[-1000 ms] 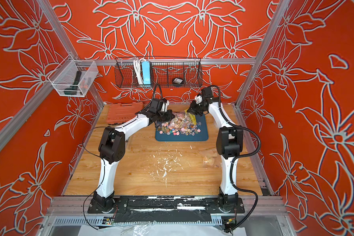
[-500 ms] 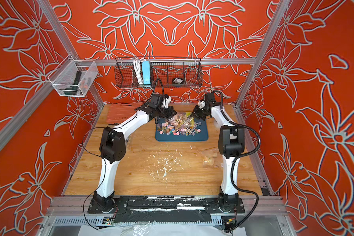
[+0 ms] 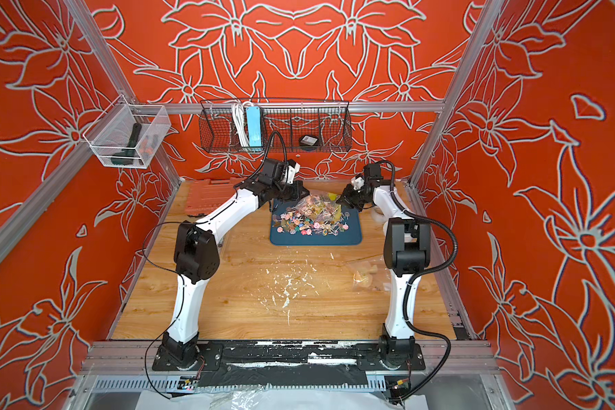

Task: Pour candies out of the ziploc bag
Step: 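Pour the candies out of the ziploc bag onto the tray.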

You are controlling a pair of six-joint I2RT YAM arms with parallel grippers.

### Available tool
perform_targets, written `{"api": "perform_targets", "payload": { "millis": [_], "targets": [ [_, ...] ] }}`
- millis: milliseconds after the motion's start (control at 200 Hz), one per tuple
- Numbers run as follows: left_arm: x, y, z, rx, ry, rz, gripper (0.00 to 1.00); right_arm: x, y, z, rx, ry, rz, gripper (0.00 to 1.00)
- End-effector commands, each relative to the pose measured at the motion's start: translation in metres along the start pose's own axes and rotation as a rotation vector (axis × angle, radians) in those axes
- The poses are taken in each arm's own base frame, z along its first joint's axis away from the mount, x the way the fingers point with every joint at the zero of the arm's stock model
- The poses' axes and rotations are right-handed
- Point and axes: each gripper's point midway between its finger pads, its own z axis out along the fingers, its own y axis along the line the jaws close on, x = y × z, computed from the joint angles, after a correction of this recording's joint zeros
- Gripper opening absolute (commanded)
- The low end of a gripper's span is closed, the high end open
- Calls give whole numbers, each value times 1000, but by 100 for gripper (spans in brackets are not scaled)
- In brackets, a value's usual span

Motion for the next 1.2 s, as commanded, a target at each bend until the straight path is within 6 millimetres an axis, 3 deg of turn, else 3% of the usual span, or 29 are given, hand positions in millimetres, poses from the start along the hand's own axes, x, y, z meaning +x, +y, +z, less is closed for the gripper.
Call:
{"api": "perform_targets", "payload": {
  "millis": [0, 250, 636, 961, 1196],
  "targets": [
    [-14, -22, -8, 58, -34, 63, 0, -3, 11, -15, -28, -26, -8, 0],
    [-11, -20, -7, 50, -21, 64, 0, 1, 9, -13, -40, -21, 2, 0],
    [-20, -27, -26, 19, -52, 89, 0, 11, 14, -9, -61, 2, 3, 0],
    [-8, -22, -37, -4, -53, 86, 0, 24, 21, -18, -76, -3, -11, 0],
    [5, -13, -40, -32, -50, 79, 0, 42, 18, -10, -75, 18, -7, 0]
  ]
}}
